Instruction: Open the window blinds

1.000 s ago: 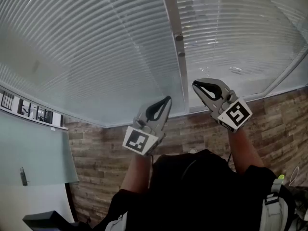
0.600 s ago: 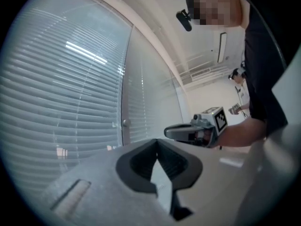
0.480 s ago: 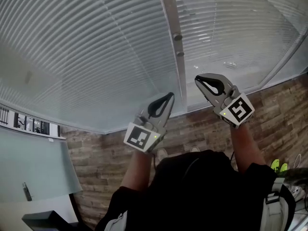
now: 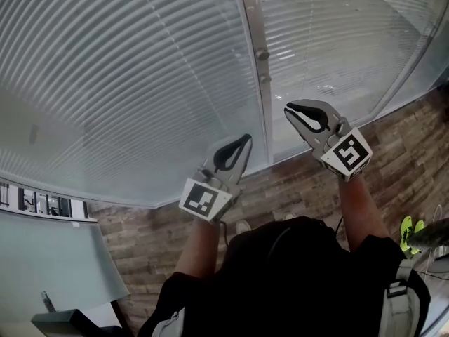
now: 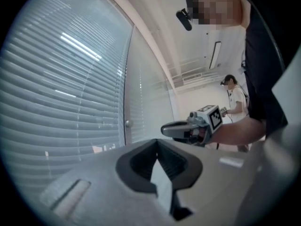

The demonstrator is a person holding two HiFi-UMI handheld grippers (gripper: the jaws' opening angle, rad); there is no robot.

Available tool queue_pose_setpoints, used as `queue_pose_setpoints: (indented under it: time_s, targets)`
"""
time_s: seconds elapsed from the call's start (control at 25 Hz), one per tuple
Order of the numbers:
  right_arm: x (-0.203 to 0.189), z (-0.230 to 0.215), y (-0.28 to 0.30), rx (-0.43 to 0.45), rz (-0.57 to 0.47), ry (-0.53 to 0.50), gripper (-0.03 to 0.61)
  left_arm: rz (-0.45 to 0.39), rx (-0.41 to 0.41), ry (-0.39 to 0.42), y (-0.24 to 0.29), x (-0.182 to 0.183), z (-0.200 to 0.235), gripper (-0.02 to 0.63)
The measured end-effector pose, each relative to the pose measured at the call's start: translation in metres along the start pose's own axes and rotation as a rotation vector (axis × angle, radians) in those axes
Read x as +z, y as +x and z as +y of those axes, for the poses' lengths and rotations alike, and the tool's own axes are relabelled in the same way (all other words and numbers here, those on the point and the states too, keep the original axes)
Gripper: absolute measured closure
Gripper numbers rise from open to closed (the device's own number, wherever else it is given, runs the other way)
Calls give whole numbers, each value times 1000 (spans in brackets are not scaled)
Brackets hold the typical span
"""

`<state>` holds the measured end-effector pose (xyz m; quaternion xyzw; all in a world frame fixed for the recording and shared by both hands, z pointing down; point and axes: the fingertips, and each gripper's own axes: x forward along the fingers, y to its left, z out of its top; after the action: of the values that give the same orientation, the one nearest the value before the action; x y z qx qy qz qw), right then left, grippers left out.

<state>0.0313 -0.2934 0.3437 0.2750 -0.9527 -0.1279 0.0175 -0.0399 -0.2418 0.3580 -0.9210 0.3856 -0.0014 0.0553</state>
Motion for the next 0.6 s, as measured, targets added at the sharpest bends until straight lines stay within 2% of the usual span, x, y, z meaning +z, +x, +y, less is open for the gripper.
queue_pose_setpoints:
  time_s: [0.24, 0.48, 0.6]
  targets:
    - [6, -7, 9, -18, 68, -89, 523, -20, -13, -11, -2, -1, 3, 609]
    - [11, -26, 25, -56, 167, -281, 476, -42, -32, -13, 0, 3, -3, 609]
    - [14, -34, 35, -64, 196, -333, 462, -53, -33, -13, -1, 4, -5, 609]
